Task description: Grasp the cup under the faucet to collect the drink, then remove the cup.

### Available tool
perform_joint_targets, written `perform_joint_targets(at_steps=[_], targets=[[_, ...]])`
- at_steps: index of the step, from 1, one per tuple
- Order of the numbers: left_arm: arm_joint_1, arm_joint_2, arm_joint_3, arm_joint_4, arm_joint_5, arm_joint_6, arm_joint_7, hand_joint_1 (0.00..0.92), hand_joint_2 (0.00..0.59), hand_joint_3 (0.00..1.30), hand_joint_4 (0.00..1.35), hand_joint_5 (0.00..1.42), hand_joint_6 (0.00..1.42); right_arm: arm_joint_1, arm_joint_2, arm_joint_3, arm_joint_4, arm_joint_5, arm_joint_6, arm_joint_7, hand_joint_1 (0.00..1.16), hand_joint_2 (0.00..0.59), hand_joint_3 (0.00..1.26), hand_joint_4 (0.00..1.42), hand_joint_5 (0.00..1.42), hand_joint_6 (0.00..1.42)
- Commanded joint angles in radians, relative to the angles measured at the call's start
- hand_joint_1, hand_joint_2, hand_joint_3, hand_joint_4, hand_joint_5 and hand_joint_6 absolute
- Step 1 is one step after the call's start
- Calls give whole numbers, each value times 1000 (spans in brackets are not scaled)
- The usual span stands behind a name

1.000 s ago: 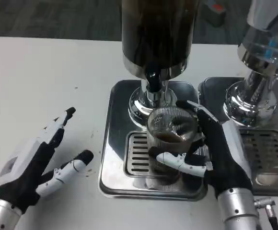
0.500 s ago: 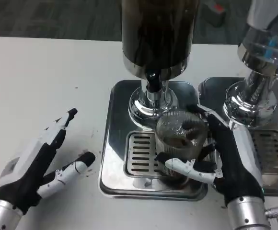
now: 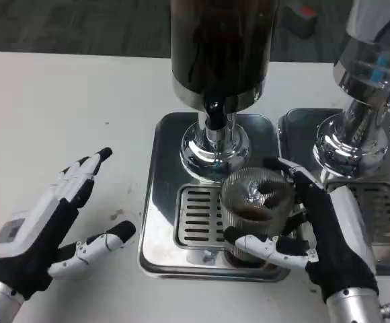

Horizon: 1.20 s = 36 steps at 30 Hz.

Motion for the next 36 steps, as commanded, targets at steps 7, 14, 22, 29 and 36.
perform_joint_targets(at_steps=[7, 14, 22, 29, 36], targets=[[77, 63, 12, -89, 103, -2, 90, 0, 141, 21, 0, 0, 0, 23, -21, -10, -79, 48, -35, 40, 928, 256, 281, 516, 610, 813], [146, 91, 15, -148, 138, 3, 125, 0, 143, 18, 0, 0, 0, 64, -40, 2, -126, 59, -42, 58, 926, 264, 281, 516, 615, 813], [199, 91, 17, -195, 145, 0, 137, 0, 149, 11, 0, 0, 0, 107, -48, 10, -171, 61, -69, 62, 925, 267, 281, 516, 618, 813], [271, 92, 40, -273, 136, 38, 128, 0, 152, 8, 0, 0, 0, 153, -50, 24, -239, 60, -79, 71, 925, 269, 281, 516, 619, 813], [310, 77, 46, -313, 128, 58, 119, 0, 154, 7, 0, 0, 0, 161, -47, 32, -255, 55, -77, 71, 925, 269, 281, 516, 619, 813]])
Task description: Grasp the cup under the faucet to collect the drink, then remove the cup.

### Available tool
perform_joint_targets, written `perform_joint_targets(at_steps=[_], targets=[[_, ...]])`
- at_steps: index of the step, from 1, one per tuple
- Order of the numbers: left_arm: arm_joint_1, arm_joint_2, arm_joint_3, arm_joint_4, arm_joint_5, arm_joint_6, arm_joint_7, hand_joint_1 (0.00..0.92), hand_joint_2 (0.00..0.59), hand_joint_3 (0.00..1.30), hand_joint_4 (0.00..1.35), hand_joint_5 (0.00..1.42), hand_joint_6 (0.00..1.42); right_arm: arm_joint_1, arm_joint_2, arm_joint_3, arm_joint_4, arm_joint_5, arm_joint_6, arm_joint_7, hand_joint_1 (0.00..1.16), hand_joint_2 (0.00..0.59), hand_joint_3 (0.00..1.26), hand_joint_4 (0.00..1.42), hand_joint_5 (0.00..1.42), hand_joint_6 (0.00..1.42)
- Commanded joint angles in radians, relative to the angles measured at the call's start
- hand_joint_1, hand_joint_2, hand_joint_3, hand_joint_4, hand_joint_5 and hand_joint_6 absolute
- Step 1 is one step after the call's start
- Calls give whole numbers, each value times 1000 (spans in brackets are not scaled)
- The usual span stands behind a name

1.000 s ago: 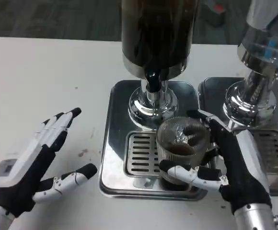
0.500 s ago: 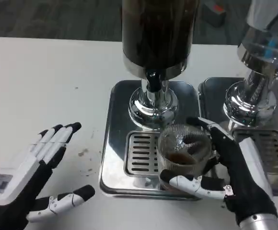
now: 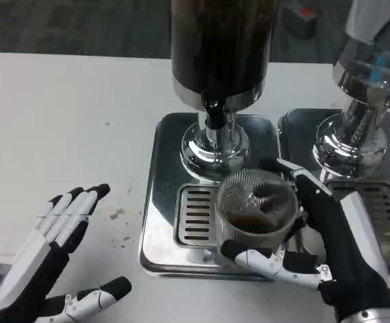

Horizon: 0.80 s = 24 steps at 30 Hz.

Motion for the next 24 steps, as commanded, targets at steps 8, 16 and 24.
perform_joint_targets(at_steps=[8, 16, 24], targets=[[15, -9, 10, -19, -1, 26, 1, 0, 154, 7, 0, 0, 0, 1, 7, 1, -26, 11, -43, -8, 925, 265, 281, 516, 613, 813], [15, -19, 5, -20, -5, 36, -3, 0, 154, 7, 0, 0, 0, -3, 4, -3, -25, 12, -43, -4, 924, 264, 281, 516, 613, 813], [16, -21, 4, -21, -8, 34, -6, 0, 153, 7, 0, 0, 0, 1, 6, -3, -32, 6, -39, -8, 922, 263, 281, 516, 611, 813]])
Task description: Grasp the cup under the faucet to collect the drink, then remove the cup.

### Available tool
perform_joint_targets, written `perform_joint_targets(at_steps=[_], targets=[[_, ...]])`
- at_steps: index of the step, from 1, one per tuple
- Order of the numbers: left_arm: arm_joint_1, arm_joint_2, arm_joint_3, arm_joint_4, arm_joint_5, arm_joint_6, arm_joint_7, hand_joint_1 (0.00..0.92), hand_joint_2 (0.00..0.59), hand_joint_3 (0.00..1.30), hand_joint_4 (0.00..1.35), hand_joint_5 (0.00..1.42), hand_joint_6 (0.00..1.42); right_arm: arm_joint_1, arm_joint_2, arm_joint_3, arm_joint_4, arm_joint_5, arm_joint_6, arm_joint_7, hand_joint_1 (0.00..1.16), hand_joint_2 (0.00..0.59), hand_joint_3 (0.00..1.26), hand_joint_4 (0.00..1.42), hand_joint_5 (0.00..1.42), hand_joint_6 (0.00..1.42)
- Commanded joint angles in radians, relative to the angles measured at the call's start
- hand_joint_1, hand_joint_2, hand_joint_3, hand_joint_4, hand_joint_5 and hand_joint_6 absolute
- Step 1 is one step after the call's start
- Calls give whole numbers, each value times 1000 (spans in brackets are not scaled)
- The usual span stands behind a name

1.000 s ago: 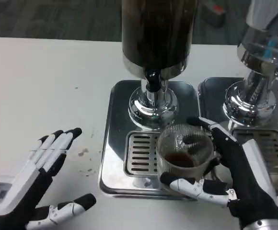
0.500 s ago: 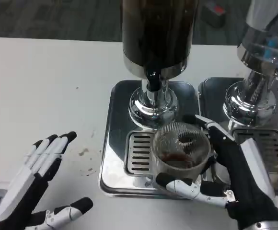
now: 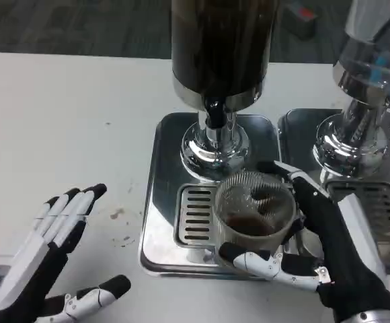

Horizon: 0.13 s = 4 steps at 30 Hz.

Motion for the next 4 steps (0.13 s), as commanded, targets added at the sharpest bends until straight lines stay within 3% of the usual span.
perform_joint_targets(at_steps=[1, 4], targets=[[7, -7, 0, -8, -5, 5, -6, 0, 153, 7, 0, 0, 0, -3, 7, -4, -33, 7, -36, -10, 922, 263, 282, 516, 611, 813], [7, -8, 0, -10, -5, 6, -7, 0, 154, 7, 0, 0, 0, -2, 7, -6, -33, 10, -36, -9, 922, 264, 282, 516, 611, 813]])
